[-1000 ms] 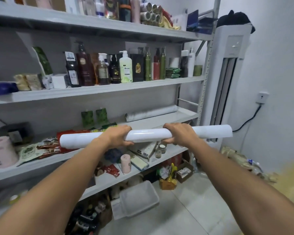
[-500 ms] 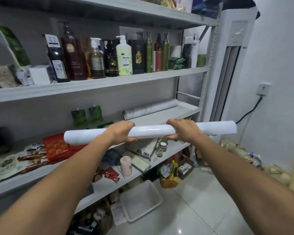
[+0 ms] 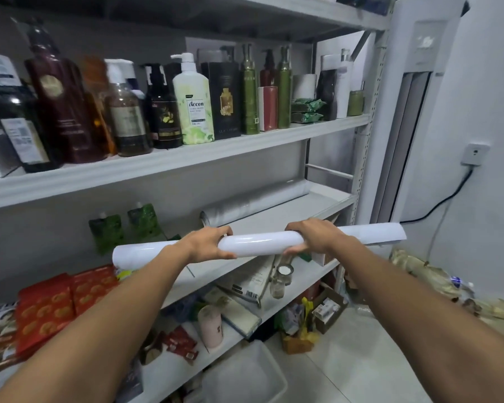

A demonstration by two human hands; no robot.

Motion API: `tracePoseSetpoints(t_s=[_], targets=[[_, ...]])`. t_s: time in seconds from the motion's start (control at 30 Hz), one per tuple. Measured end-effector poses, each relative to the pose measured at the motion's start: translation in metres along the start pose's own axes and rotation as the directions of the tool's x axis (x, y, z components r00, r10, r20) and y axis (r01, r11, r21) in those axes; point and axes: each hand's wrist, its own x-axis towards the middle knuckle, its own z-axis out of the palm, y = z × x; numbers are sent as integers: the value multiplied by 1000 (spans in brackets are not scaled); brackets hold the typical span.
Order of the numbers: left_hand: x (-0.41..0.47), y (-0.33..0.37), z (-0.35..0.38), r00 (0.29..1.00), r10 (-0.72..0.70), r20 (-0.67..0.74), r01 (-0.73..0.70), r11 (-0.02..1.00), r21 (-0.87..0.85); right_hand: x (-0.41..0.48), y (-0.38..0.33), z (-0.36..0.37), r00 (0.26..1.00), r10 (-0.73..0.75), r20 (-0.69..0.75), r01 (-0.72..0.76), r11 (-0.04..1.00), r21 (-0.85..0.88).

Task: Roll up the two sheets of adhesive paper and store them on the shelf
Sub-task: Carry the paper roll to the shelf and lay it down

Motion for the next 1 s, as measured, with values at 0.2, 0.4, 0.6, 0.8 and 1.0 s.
tracePoseSetpoints(t_s=[0.2,0.4,0.6,0.8,1.0], targets=[[75,-27,11,1000,8,-17,-9,998,-55,56,39,17,997,13,-70,-20,994,-105],[145,-46,24,1000,26,-6,-26,992,-121,95,79,48,988,27,-152,-48,990,-136],[218,-65,42,1000,6,-16,-8,994,-109,153,126,68,993,30,-113,-48,987,-154],[277,-96,71,998,-63,6,63,984,-168,215,164,90,998,7,-55,-15,990,-139],[315,-109,92,990,-135,26,137,984,-114,260,192,119,999,29,41,-25,995,-99]])
